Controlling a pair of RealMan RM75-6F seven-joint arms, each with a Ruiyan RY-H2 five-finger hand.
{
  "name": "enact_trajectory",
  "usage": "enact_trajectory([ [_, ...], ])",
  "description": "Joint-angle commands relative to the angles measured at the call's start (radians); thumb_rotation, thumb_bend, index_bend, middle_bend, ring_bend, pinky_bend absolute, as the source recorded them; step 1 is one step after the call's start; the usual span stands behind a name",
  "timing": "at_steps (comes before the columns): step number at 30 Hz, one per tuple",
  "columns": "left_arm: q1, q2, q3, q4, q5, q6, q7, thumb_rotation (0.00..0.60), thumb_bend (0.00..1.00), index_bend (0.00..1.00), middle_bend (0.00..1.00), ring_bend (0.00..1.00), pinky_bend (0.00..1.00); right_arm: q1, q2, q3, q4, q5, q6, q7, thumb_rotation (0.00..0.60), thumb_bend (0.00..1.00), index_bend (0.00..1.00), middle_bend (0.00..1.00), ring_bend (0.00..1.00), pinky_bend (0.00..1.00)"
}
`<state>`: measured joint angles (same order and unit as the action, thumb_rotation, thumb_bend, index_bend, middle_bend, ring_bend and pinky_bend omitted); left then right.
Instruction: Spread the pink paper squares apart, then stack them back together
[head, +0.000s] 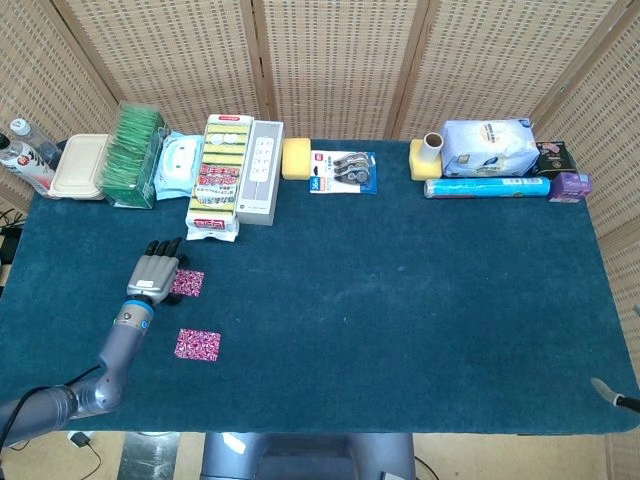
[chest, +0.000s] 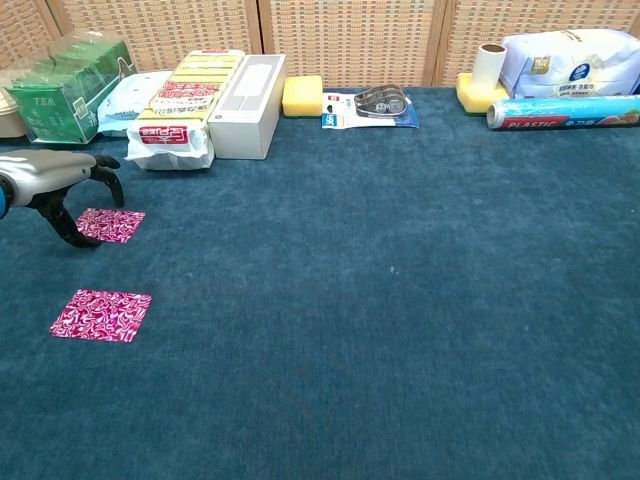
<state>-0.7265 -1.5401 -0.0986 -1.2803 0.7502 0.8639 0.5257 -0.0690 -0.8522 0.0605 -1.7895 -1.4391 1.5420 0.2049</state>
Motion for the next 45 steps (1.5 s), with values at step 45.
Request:
enact_trajectory([
  [45, 0.021, 0.13, 0.035, -0.326, -0.077, 0.062, 0.039, 0.6, 0.21, 0.37, 0.0, 0.0, 0.0, 0.002, 0.004, -0.002, -0.001, -0.002, -0.006, 0.005, 0.528, 0.0, 0.08, 0.0, 0.0, 0.0],
])
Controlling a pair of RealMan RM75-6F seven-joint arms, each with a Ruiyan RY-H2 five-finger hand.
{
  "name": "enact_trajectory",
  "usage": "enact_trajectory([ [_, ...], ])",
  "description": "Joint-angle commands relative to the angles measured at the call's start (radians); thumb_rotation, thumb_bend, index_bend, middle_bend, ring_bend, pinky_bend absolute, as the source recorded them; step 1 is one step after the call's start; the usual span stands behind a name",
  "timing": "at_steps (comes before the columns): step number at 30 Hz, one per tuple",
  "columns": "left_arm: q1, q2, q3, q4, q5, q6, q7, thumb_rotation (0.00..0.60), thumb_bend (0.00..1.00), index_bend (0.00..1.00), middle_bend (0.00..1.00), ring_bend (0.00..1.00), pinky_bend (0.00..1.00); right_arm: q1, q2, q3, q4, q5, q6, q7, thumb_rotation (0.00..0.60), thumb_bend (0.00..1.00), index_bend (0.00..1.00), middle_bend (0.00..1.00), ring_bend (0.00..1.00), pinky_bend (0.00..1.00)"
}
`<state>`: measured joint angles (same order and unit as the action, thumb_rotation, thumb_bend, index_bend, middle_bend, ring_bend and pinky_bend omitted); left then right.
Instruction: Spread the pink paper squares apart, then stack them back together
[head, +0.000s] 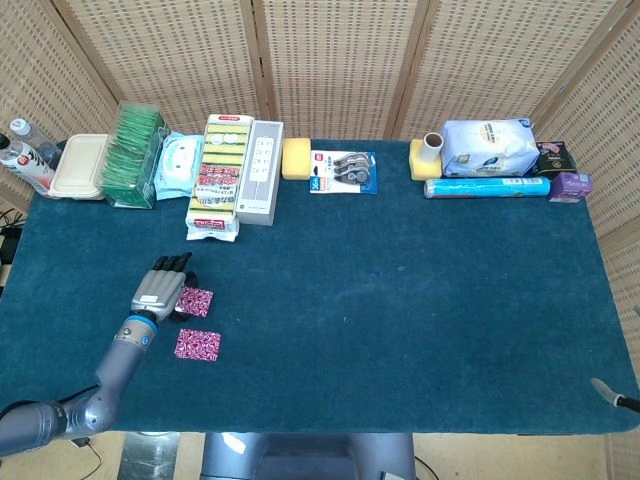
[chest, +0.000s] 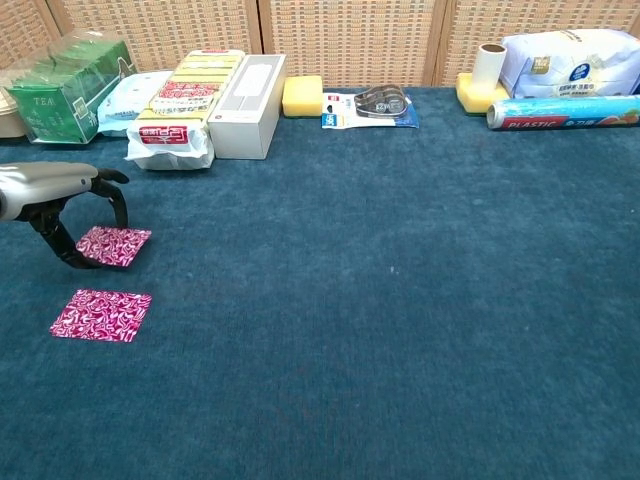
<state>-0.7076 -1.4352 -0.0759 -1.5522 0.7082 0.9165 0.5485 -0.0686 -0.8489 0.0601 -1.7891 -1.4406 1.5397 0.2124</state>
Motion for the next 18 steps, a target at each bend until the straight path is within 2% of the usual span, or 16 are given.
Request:
enact_trajectory([
  [1, 0.0, 0.034, 0.014, -0.074, -0.042, 0.015, 0.023, 0.6, 0.21, 0.37, 0.0, 0.0, 0.0, 0.001, 0.0, -0.003, -0.002, -0.003, -0.003, -0.004, 0.528, 0.0, 0.08, 0.0, 0.0, 0.0],
  [8, -0.009, 0.093, 0.041, -0.225, -0.094, 0.082, 0.089, 0.6, 0.21, 0.37, 0.0, 0.0, 0.0, 0.003, 0.001, -0.002, 0.005, -0.004, -0.007, 0.01, 0.527, 0.0, 0.08, 0.0, 0.0, 0.0],
  [18, -0.015, 0.105, 0.083, -0.294, -0.101, 0.142, 0.146, 0.6, 0.21, 0.37, 0.0, 0.0, 0.0, 0.001, 0.004, -0.003, 0.005, -0.006, -0.004, 0.019, 0.53, 0.0, 0.08, 0.0, 0.0, 0.0],
])
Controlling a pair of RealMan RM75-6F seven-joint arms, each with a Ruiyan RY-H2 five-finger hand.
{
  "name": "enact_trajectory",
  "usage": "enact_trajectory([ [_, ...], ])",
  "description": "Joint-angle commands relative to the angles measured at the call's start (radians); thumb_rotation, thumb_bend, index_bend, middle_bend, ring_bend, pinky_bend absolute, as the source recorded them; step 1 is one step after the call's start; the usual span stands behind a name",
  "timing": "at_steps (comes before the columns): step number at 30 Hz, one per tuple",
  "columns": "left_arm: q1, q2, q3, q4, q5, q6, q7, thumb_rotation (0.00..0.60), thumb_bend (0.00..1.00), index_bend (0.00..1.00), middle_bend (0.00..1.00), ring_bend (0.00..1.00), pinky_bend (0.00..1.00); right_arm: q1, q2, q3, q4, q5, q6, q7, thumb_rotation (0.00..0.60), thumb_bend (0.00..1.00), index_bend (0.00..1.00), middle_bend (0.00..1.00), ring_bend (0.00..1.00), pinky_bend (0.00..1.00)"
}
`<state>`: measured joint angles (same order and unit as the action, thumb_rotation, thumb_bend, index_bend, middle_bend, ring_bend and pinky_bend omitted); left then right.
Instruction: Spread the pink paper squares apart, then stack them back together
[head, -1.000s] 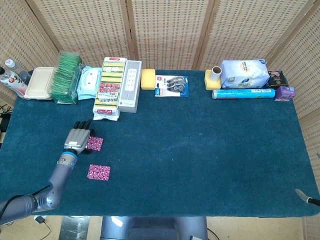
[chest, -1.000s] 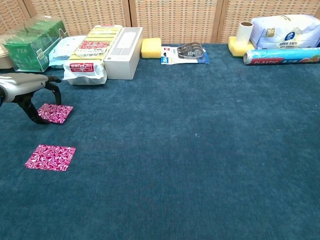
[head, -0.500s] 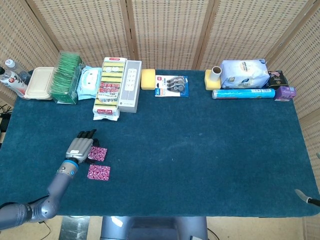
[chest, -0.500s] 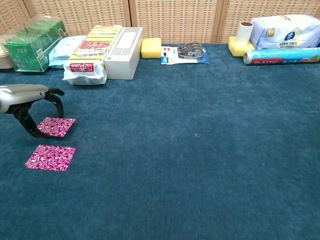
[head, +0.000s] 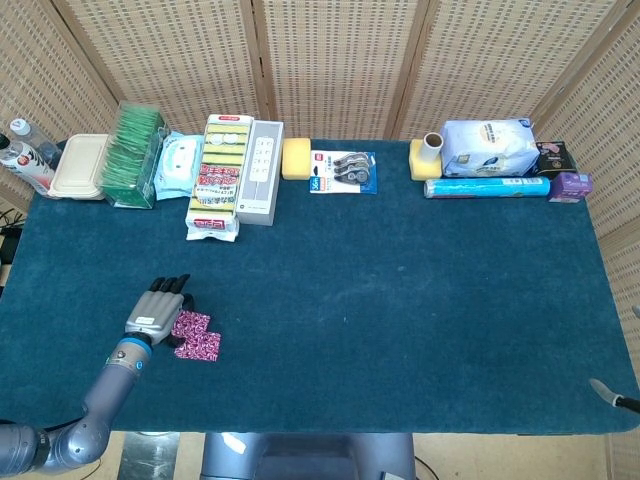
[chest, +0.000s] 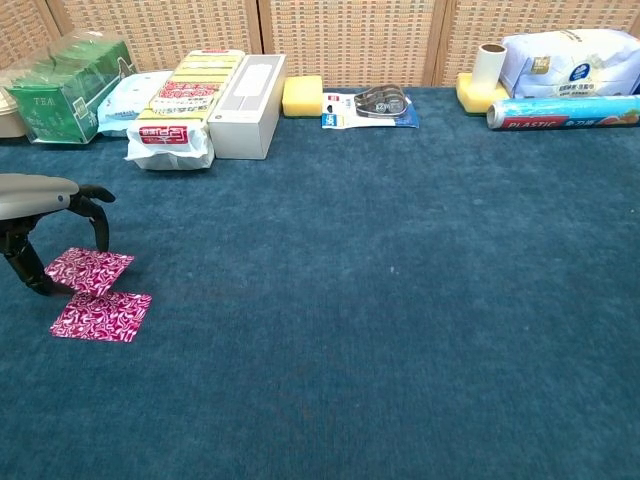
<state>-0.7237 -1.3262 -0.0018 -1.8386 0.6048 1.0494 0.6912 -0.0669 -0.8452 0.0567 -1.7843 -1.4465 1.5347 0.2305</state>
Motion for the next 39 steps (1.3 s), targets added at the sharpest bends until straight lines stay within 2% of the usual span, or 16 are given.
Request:
enact_trajectory([
  [1, 0.004, -0.007, 0.016, -0.01, 0.007, 0.008, 0.0, 0.6, 0.21, 0.37, 0.0, 0.0, 0.0, -0.001, 0.001, 0.0, 0.0, 0.0, 0.002, 0.003, 0.53, 0.0, 0.08, 0.0, 0.0, 0.0],
  [11, 0.015, -0.041, 0.059, -0.046, 0.018, 0.088, 0.061, 0.6, 0.21, 0.37, 0.0, 0.0, 0.0, -0.001, 0.002, -0.001, 0.0, -0.002, 0.002, 0.006, 0.53, 0.0, 0.08, 0.0, 0.0, 0.0],
  [21, 0.029, -0.097, 0.076, -0.043, 0.03, 0.162, 0.12, 0.6, 0.21, 0.37, 0.0, 0.0, 0.0, -0.003, 0.005, -0.003, 0.001, -0.009, 0.005, 0.012, 0.531, 0.0, 0.08, 0.0, 0.0, 0.0],
  [39, 0.046, -0.135, 0.064, -0.033, 0.027, 0.181, 0.139, 0.6, 0.18, 0.37, 0.0, 0.0, 0.0, -0.005, 0.008, -0.004, 0.007, -0.013, 0.01, 0.026, 0.527, 0.0, 0.08, 0.0, 0.0, 0.0],
])
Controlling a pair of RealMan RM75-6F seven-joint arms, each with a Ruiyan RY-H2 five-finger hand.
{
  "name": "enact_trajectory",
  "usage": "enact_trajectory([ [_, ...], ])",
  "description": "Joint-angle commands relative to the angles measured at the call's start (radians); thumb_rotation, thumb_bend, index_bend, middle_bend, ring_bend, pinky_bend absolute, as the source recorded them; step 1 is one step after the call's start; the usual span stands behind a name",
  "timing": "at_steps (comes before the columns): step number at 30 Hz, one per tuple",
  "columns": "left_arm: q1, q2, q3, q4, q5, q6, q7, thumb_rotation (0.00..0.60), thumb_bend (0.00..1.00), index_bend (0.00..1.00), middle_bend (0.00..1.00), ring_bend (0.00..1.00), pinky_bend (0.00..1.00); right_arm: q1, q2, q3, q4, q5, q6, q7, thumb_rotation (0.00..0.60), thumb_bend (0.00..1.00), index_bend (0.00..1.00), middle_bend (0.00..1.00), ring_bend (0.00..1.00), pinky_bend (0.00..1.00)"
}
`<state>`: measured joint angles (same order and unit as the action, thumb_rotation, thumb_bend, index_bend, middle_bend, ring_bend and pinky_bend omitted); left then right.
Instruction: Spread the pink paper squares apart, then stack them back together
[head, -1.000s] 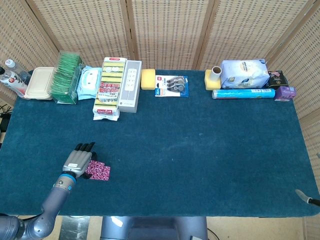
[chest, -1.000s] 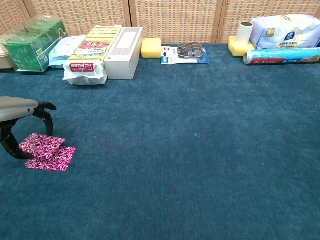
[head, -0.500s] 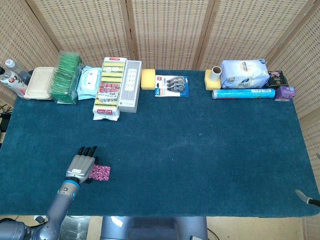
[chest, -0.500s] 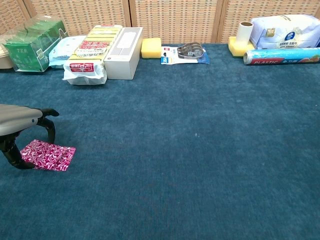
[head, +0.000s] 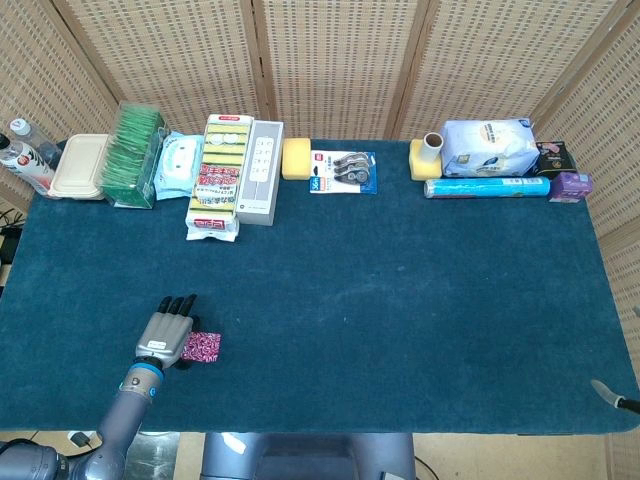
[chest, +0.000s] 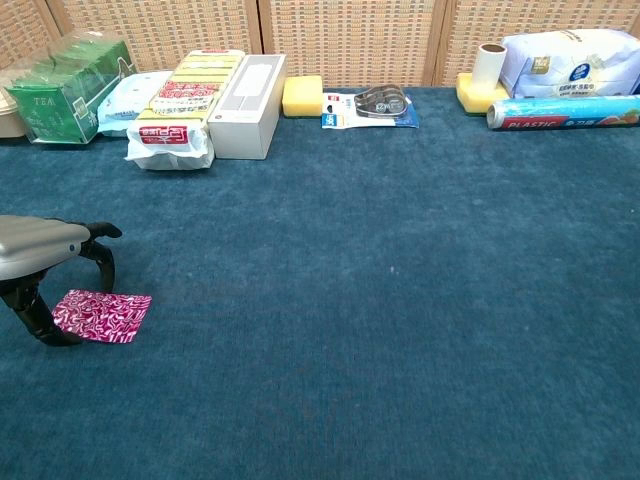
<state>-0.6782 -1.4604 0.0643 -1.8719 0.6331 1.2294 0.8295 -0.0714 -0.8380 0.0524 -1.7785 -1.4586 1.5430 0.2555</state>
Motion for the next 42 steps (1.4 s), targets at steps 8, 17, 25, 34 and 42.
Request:
enact_trajectory([
  [8, 0.004, 0.002, -0.008, -0.004, 0.004, 0.004, 0.001, 0.6, 0.17, 0.37, 0.0, 0.0, 0.0, 0.0, 0.001, 0.001, -0.003, 0.001, 0.001, -0.001, 0.529, 0.0, 0.08, 0.0, 0.0, 0.0],
  [17, 0.004, 0.006, -0.007, -0.007, 0.004, -0.011, 0.004, 0.6, 0.15, 0.37, 0.0, 0.0, 0.0, -0.001, 0.001, 0.0, -0.005, 0.0, 0.003, -0.001, 0.526, 0.0, 0.08, 0.0, 0.0, 0.0],
  [25, 0.009, 0.008, -0.012, -0.01, 0.022, -0.015, -0.013, 0.6, 0.15, 0.37, 0.0, 0.0, 0.0, -0.001, 0.003, 0.0, -0.004, 0.0, 0.004, 0.003, 0.532, 0.0, 0.08, 0.0, 0.0, 0.0],
  [34, 0.032, 0.087, -0.015, -0.039, 0.108, -0.012, -0.086, 0.6, 0.15, 0.07, 0.0, 0.0, 0.0, -0.001, 0.003, 0.0, -0.003, -0.001, 0.005, 0.004, 0.529, 0.0, 0.08, 0.0, 0.0, 0.0],
  [42, 0.177, 0.206, 0.082, 0.112, 0.716, 0.1, -0.536, 0.6, 0.15, 0.0, 0.0, 0.0, 0.0, 0.007, -0.015, 0.008, 0.001, 0.012, -0.001, -0.033, 0.531, 0.0, 0.08, 0.0, 0.0, 0.0],
])
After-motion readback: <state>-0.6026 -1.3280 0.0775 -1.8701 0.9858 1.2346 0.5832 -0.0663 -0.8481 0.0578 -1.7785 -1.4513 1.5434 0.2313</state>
